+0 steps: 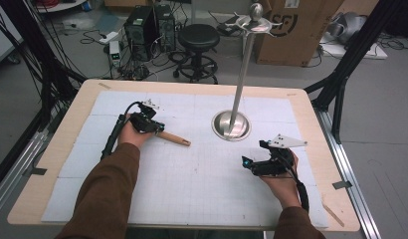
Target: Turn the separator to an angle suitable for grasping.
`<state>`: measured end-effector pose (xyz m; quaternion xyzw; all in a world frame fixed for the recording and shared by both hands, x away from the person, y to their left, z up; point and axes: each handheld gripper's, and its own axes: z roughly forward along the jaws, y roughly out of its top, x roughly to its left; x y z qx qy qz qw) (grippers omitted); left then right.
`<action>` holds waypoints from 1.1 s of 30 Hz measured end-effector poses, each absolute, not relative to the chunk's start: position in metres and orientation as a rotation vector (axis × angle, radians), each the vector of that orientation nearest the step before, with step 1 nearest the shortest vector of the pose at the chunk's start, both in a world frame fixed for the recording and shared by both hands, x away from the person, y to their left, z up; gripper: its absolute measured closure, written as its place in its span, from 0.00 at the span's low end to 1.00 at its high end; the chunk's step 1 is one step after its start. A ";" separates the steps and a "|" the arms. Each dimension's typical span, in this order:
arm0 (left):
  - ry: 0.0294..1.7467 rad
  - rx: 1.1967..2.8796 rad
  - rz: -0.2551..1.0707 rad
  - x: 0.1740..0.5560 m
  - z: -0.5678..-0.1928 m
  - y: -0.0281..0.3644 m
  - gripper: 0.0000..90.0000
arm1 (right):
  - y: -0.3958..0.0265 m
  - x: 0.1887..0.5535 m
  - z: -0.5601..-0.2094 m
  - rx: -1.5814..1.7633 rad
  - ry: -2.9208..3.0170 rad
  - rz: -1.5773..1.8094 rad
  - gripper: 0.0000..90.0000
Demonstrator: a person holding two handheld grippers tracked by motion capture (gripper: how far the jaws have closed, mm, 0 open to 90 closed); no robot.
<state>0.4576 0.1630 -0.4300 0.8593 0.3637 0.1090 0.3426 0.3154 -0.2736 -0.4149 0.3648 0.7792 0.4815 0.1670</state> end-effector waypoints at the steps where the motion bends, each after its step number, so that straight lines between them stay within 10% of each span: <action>1: 0.950 2.234 0.283 0.457 -0.430 0.162 1.00 | -0.274 0.315 -0.415 1.038 2.218 1.371 0.04; 33: 0.930 2.244 0.285 0.422 -0.427 0.186 1.00 | -0.272 0.314 -0.414 1.029 2.214 1.379 0.04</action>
